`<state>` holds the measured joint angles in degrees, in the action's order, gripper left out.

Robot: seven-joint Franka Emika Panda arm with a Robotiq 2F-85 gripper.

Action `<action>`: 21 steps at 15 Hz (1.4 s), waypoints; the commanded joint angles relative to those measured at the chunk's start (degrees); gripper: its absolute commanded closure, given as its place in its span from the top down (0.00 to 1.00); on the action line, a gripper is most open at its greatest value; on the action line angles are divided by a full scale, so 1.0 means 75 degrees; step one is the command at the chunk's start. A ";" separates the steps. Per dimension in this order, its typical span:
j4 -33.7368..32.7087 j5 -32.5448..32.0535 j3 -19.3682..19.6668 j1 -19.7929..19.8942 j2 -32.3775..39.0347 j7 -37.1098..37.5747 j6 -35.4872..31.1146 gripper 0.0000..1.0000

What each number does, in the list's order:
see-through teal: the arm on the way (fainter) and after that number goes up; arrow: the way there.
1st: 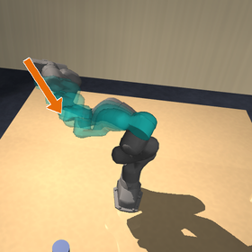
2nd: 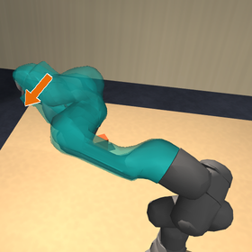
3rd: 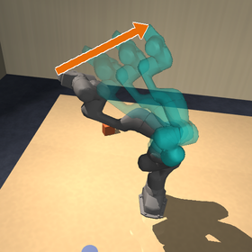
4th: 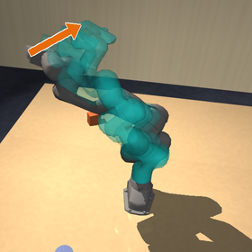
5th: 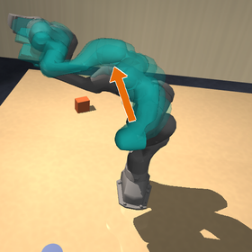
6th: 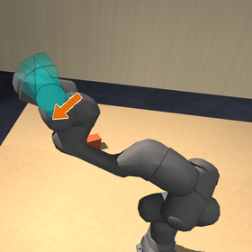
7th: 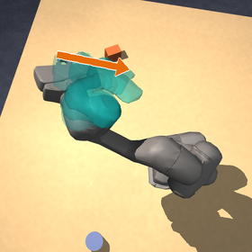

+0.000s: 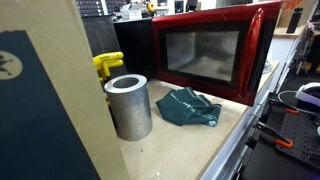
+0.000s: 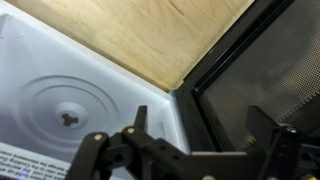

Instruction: Open the microwave then push it backwards.

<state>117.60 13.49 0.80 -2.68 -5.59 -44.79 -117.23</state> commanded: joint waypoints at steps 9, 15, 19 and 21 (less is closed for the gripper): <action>-0.0648 -0.1458 0.0271 0.0443 -0.0643 0.0753 0.1108 1.00; -0.0839 -0.1465 0.0523 0.0564 -0.1359 0.1961 0.1612 1.00; -0.0608 -0.1604 0.0624 0.0588 -0.1790 0.2384 0.1165 1.00; -0.0537 -0.1567 0.0658 0.0548 -0.1969 0.2407 0.0933 1.00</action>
<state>111.77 2.57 5.52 1.80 -17.71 -28.78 -107.44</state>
